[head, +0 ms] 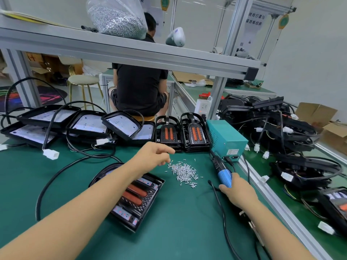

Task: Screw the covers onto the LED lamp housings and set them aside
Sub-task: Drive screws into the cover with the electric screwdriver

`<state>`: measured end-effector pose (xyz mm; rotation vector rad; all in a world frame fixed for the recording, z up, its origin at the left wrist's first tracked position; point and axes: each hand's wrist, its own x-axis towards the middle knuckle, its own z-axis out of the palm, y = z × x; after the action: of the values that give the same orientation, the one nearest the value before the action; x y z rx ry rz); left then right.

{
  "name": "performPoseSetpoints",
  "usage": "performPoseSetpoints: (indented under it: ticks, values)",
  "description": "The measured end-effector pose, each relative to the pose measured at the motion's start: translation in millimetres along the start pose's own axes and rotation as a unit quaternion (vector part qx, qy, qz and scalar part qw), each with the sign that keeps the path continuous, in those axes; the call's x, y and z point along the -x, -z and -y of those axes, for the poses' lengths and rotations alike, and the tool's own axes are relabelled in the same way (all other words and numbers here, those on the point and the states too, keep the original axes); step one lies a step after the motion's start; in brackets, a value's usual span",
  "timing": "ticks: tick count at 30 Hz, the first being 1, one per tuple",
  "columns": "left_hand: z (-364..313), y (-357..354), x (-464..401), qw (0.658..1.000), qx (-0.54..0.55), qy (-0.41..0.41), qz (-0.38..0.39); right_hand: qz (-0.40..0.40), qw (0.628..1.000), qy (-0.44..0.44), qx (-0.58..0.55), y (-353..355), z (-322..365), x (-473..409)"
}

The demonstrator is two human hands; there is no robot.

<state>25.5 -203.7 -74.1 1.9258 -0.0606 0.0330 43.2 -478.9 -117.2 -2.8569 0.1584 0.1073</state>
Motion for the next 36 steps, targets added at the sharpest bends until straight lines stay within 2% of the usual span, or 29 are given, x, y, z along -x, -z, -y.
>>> performPoseSetpoints:
  ticks: [3, 6, 12, 14, 17, 20, 22, 25, 31, 33, 36]
  values:
    - [7, 17, 22, 0.994, 0.106, 0.015, -0.035, 0.054, 0.991, -0.028, -0.123, 9, -3, -8]
    - [12, 33, 42, 0.975, 0.201, 0.051, -0.076, 0.093, 0.941, -0.067, -0.319, 18, 0, -9]
    - [15, 48, 69, 0.945, 0.285, 0.09, -0.13, 0.16, 0.809, -0.105, -0.555, 51, 25, -3]
    - [16, 49, 76, 0.94, 0.293, 0.1, -0.141, 0.168, 0.753, -0.087, -0.631, 64, 34, 3]
    - [15, 47, 83, 0.916, 0.365, 0.11, -0.128, 0.155, 0.679, -0.041, -0.717, 80, 49, 16]
    - [13, 41, 88, 0.888, 0.428, 0.126, -0.109, 0.117, 0.579, 0.004, -0.807, 89, 65, 31]
    - [12, 37, 92, 0.872, 0.459, 0.136, -0.1, 0.093, 0.539, 0.035, -0.836, 93, 79, 41]
    - [11, 32, 97, 0.86, 0.483, 0.136, -0.089, 0.062, 0.505, 0.077, -0.857, 93, 99, 57]
    - [14, 24, 108, 0.87, 0.475, 0.12, -0.062, 0.037, 0.398, 0.148, -0.905, 87, 139, 85]
    - [14, 22, 112, 0.874, 0.468, 0.115, -0.054, 0.034, 0.381, 0.17, -0.908, 85, 151, 92]
    - [13, 19, 119, 0.864, 0.49, 0.108, -0.052, 0.022, 0.374, 0.196, -0.906, 84, 166, 101]
